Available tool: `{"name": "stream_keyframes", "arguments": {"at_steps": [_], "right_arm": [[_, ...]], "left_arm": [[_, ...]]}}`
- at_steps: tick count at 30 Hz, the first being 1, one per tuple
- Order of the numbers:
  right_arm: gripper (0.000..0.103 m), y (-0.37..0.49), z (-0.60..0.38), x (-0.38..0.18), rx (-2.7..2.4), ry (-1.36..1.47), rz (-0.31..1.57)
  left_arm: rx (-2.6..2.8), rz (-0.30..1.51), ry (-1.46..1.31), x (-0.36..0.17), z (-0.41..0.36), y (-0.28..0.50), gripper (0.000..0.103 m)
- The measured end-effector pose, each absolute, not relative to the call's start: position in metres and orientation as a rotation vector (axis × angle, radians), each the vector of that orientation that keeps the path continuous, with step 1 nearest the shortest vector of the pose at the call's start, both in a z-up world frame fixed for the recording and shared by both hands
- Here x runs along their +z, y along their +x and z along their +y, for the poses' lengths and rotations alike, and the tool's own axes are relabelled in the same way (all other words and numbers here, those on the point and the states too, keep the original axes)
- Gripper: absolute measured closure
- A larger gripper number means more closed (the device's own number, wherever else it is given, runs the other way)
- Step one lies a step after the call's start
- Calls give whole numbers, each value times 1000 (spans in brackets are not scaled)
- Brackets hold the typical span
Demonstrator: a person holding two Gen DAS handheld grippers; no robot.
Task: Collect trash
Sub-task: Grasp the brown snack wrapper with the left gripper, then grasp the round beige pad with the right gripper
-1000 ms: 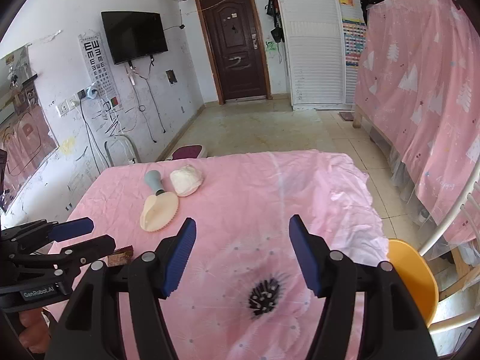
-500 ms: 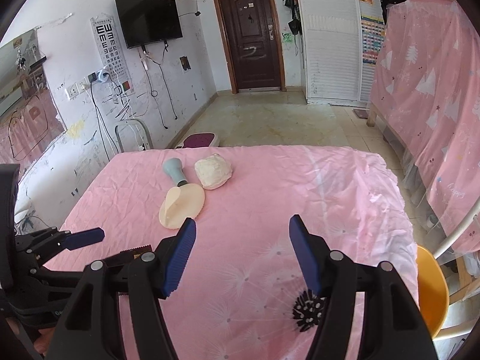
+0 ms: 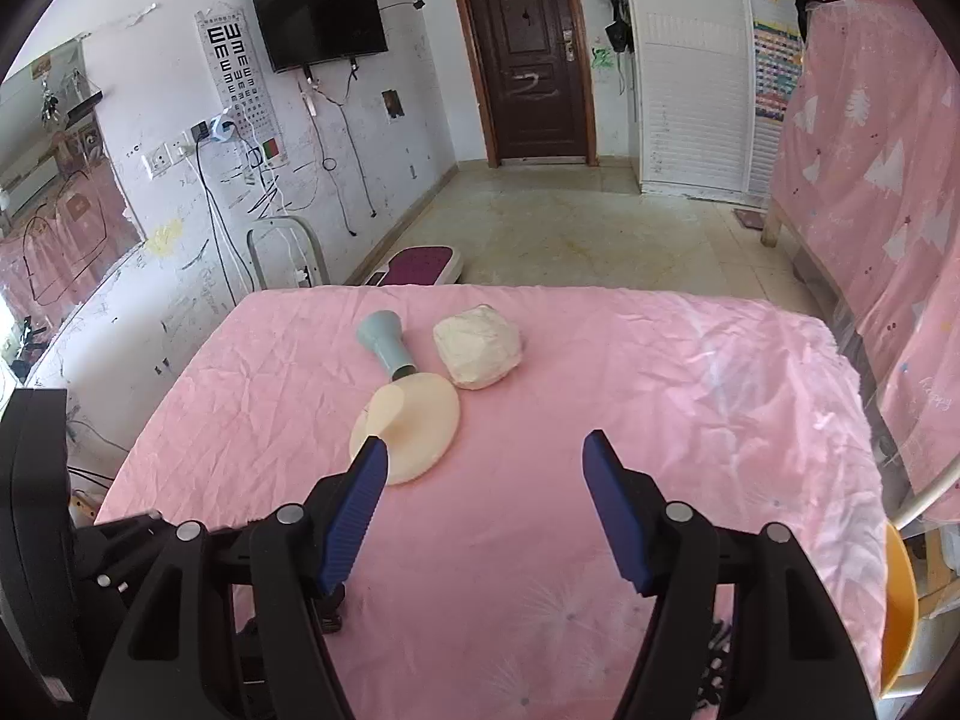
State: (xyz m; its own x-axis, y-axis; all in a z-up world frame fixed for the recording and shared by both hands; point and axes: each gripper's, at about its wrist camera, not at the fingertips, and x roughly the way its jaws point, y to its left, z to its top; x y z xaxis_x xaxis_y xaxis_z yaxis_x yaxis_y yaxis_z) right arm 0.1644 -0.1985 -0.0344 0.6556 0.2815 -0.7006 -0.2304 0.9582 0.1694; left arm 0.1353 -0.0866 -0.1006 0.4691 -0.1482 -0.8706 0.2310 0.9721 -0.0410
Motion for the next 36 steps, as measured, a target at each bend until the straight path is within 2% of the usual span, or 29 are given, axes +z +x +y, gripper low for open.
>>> {"name": "stream_keyframes", "arguments": {"at_steps": [6,21,36], "right_arm": [[45,180,-179,-45,330,57,845],[45,213,-129,-68,375,-17,931],[48,223,-108,-86,310,-99,939]], "left_arm": [[-231,1050,60,-101,-78,137,68],[-168,1018,-33,-89,-24,136,68],[-156,1018,-64,-92,-12,138,68]]}}
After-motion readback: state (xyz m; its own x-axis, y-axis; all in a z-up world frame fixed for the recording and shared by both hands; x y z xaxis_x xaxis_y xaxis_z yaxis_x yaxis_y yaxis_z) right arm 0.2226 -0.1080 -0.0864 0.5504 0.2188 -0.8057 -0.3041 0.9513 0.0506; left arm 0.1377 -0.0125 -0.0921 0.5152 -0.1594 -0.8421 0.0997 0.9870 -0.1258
